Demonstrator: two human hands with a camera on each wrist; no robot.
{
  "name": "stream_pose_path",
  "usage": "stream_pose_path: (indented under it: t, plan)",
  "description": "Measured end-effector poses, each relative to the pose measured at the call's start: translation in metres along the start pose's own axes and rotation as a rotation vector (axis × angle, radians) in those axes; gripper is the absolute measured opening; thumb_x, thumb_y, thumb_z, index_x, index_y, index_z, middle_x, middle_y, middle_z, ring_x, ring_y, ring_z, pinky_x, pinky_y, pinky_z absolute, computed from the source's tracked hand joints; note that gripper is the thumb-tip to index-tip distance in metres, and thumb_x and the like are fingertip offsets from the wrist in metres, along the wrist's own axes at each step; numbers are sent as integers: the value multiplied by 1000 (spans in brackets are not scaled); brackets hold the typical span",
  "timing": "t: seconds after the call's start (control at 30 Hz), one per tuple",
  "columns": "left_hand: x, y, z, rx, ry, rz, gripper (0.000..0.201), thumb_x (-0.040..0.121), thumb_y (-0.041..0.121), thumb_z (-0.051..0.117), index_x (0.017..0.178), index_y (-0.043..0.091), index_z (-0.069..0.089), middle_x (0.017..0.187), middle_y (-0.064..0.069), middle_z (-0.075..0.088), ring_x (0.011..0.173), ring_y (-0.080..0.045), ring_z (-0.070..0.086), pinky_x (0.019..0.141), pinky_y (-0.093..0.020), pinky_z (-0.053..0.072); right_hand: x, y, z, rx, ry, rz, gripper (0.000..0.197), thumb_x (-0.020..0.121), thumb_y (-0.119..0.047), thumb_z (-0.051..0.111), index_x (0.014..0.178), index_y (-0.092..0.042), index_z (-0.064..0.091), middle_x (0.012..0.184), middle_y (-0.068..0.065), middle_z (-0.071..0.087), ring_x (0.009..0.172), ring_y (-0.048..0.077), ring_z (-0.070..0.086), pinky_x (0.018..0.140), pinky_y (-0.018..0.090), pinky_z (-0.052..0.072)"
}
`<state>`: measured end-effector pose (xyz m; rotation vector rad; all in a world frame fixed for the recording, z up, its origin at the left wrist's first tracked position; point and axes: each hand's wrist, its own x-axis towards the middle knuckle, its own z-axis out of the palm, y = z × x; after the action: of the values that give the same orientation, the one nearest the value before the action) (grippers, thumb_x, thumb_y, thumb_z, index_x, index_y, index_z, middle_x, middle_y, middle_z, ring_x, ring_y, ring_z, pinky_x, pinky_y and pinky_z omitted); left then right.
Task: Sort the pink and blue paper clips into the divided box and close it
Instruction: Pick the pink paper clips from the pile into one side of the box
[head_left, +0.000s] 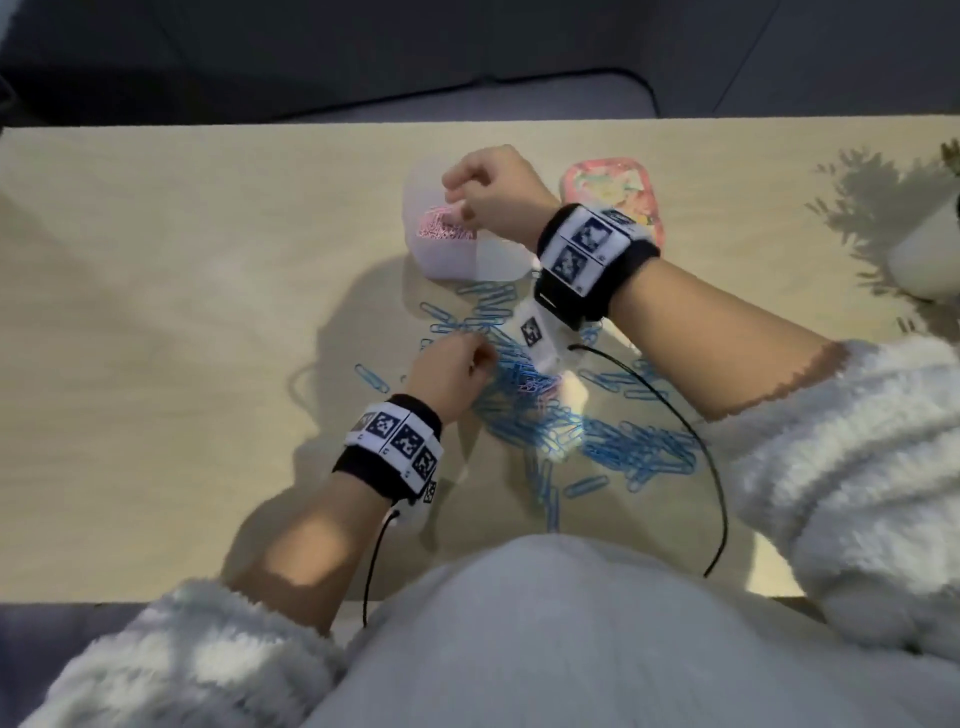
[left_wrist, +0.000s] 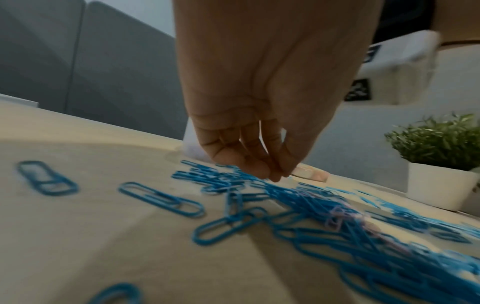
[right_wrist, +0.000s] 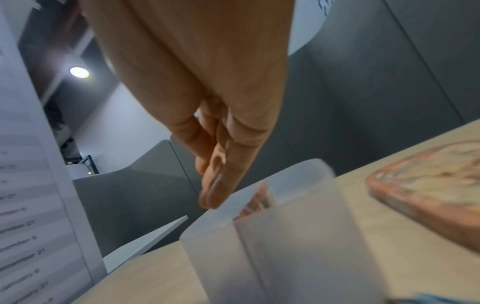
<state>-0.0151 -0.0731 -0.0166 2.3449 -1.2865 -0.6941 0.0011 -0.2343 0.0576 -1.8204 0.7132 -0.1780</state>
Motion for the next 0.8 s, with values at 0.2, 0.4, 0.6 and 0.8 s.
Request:
stream_pose_path:
  t: [0.2,0.4,0.6,0.8]
  plan:
    - [13,9,20,8,-35,12,22,84,25,61,101,10,58,105,-12,62,99,-28,57,82,-36,45,-81,76,-38,-499,-143,-44,22,81,0,52,85,-9,71,85,13,72,71,25,66,61,23,45]
    - [15,-9,8,53,32,-21,15,86,17,57,98,9,58,101,-13,61,96,-31,56,81,-38,43,-117,137,-40,-688,-225,-56,34,73,-3,62,106,-7,67,102,15,63,100,29,56,89,32,42]
    - [9,3,9,67,-66,148,18,84,17,61,100,9,62,102,-10,59,96,-25,55,82,-33,42,-121,145,-33,-763,-121,-123,17,83,-18,60,97,-12,68,100,11,63,105,30,53,85,41,47]
    - [7,-1,15,89,-129,186,17,79,13,67,95,6,65,98,-12,59,93,-27,57,79,-31,41,-124,146,-41,-731,-82,-84,10,79,-7,54,78,-12,63,87,10,64,92,31,57,74,32,45]
